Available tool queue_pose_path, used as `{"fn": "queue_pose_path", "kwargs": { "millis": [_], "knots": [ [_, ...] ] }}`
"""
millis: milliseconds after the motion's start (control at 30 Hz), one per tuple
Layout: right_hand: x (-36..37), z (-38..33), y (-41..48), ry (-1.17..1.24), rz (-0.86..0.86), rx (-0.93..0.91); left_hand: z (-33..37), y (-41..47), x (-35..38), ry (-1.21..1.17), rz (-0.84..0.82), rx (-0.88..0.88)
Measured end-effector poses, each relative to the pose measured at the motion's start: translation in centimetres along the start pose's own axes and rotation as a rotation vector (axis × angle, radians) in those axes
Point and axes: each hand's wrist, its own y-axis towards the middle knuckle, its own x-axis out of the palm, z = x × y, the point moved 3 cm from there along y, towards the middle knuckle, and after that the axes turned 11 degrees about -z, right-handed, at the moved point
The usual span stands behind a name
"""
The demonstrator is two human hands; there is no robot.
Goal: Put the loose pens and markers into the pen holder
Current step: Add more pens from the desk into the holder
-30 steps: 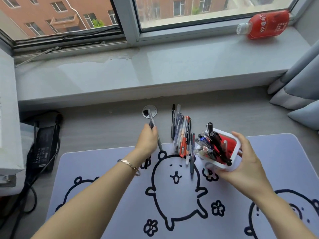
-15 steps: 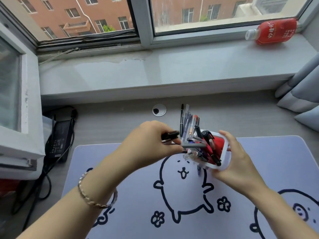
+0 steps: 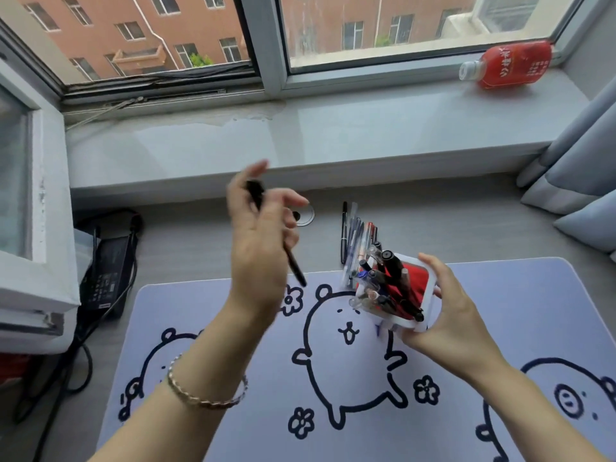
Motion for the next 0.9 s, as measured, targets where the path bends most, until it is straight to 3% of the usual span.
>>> {"fn": "queue_pose_path", "kwargs": {
  "millis": [100,300,400,600,767,900],
  "knots": [
    [0.0,0.2,0.1,0.035,0.006,0.012,-0.4,-0.1,-1.0,-0.232,0.086,0.050],
    [0.5,-0.7,0.3,0.080,-0.008,-0.040,-4.6,-3.8,2.8,-0.289,0.049,-0.225],
    [0.3,-1.1,0.6,0.104,0.009,-0.059,-3.8,-4.8,4.0,-0.352,0.038,-0.196],
    [0.8,-0.9,0.6,0.082,-0.011,-0.022,-1.1,-2.6,3.2,-0.149,0.018,0.100],
    [1.3,-1.9,0.8,0.073,-0.033,-0.067,-4.1,-2.1,4.1,-0.173,-0.057,-0.062],
    [1.3,-2.1,1.1,0.090,-0.032,-0.085,-4.7,-2.4,4.4,0.091,-0.181,-0.022]
  ]
}}
